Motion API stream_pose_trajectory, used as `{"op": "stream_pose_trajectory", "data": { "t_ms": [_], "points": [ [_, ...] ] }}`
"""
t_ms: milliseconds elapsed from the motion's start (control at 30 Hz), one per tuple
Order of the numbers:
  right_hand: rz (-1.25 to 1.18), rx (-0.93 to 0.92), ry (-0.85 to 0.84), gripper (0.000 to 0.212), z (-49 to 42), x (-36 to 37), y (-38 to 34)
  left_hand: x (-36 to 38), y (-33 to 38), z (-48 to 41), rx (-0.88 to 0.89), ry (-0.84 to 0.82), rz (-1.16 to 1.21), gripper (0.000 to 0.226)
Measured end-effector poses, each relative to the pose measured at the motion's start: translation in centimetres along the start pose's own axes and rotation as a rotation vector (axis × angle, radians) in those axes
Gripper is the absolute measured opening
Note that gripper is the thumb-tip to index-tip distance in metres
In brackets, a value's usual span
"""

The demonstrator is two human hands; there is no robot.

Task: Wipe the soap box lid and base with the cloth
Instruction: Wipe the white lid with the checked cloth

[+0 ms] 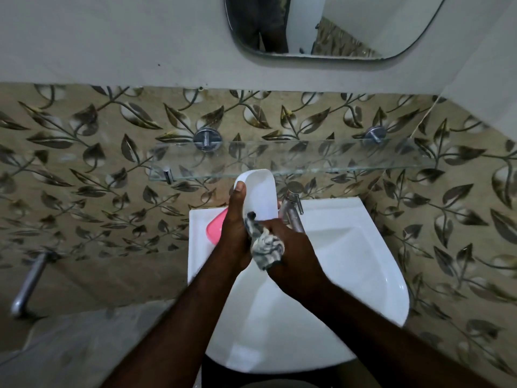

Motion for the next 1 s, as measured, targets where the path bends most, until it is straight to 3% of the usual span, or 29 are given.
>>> {"op": "stream_pose_trajectory", "data": {
  "t_ms": [67, 133, 200, 333, 367, 467, 533, 600, 667, 733, 767, 833, 900, 933, 1000],
  "points": [
    [0.413, -0.208, -0.092, 0.027, -0.1, -0.9, 0.3, -0.1, 0.1, -0.1, -0.046, -0.034, -0.024, 0.076],
    [0.648, -0.295, -0.118, 0.025, 0.0, -1.3, 0.4, -0.1, 0.0, -0.2, -0.074, -0.063, -0.096, 0.067],
    [0.631, -0.221, -0.114, 0.019, 0.2, -1.3, 0.0, 0.2, -0.2, -0.1, -0.103, -0.037, -0.125, 0.068],
    [-0.027, 0.237, 0.048, 0.019, -0.3, -0.7, -0.6, 0.8, -0.1, -0.2, -0.050, -0.003, -0.113, 0.057],
    [-0.024, 0.212, 0.063, 0.021, -0.2, -0.8, -0.8, 0.8, 0.0, -0.3, -0.046, -0.014, -0.111, 0.061],
    [0.482, -0.156, -0.027, 0.018, 0.2, -1.8, -1.1, 0.9, 0.3, -0.4, -0.083, -0.058, -0.160, 0.073],
    [0.695, -0.262, -0.111, 0.032, -0.3, -2.3, -0.6, 1.1, 0.2, -0.5, -0.097, -0.088, -0.190, 0.069],
    [0.690, -0.184, -0.153, 0.025, -0.7, -2.1, -0.4, 1.4, 0.1, -0.5, -0.068, -0.032, -0.220, 0.052],
    [0.457, 0.018, -0.043, 0.007, -0.8, -1.4, -0.7, 1.4, 0.2, -0.4, -0.010, 0.041, -0.248, 0.037],
    [0.108, 0.195, 0.104, 0.015, -0.9, -0.8, -1.0, 1.5, 0.6, -0.2, -0.004, 0.059, -0.232, 0.048],
    [0.081, 0.173, 0.129, 0.016, -1.0, -0.9, -1.2, 1.6, 0.8, -0.2, -0.006, 0.049, -0.236, 0.063],
    [0.323, -0.045, 0.051, 0.018, -1.2, -1.5, -1.5, 1.6, 1.3, -0.2, -0.017, 0.006, -0.252, 0.086],
    [0.576, -0.215, -0.167, 0.022, -1.4, -1.9, -1.2, 1.7, 1.5, 0.0, -0.069, -0.060, -0.222, 0.085],
    [0.645, -0.249, -0.233, 0.023, -1.6, -2.3, -1.0, 1.8, 1.5, 0.2, -0.095, -0.075, -0.211, 0.082],
    [0.617, -0.188, -0.203, 0.017, -1.5, -2.1, -0.7, 1.7, 1.2, 0.2, -0.075, -0.028, -0.235, 0.074]
  ]
}}
Point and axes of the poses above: each hand's wrist, its own z-axis away from the middle knuckle, its own x-axis out of the palm, y = z × x, the point moved 2 cm from there along -z, towards the middle knuckle, and after that the axes turned 2 degrees about -x, right-handed, at the moved point
